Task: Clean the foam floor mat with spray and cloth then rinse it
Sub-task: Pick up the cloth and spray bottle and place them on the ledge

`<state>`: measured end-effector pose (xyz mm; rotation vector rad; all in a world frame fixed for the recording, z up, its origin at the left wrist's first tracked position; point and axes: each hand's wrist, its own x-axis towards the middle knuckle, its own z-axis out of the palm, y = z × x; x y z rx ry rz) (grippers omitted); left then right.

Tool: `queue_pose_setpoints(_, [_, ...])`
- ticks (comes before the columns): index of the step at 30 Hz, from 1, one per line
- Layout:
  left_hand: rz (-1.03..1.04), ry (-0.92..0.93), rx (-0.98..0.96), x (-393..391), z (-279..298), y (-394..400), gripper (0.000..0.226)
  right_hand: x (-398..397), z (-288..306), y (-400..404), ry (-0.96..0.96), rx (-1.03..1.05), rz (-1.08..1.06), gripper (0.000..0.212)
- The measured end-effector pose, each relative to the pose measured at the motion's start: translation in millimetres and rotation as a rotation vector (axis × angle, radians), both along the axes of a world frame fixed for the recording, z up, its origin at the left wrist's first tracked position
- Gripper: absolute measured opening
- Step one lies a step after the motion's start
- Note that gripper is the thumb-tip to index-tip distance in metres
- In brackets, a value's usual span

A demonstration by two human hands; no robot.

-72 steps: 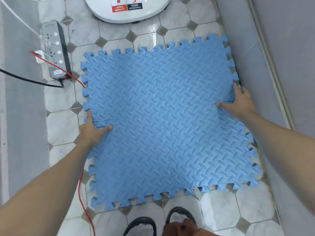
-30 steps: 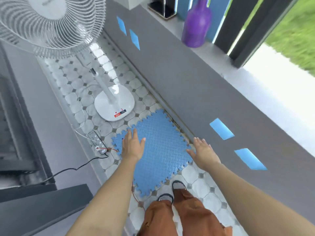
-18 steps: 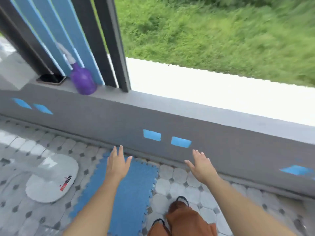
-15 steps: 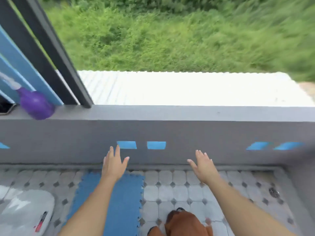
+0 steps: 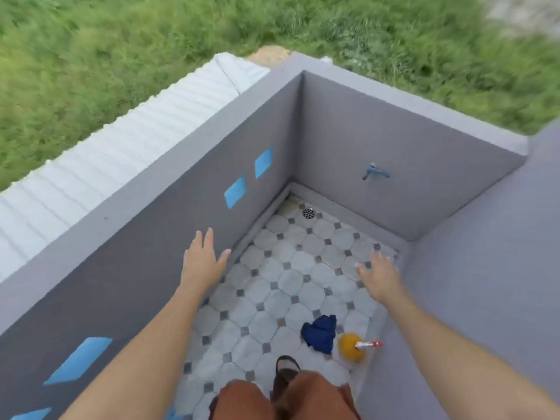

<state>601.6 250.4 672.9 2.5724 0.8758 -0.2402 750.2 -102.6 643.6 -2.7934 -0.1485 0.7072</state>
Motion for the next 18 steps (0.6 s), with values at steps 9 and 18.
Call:
queue_pose_setpoints(9, [-0.416, 0.172, -0.096, 110, -96, -106, 0.071, -44, -91, -104, 0.155, -0.004, -0.464, 0.073])
queue_pose_setpoints(18, [-0.587, 0.37, -0.168, 141, -323, -182, 0.07, -79, -307, -122, 0.245, 0.153, -0.889, 0.085])
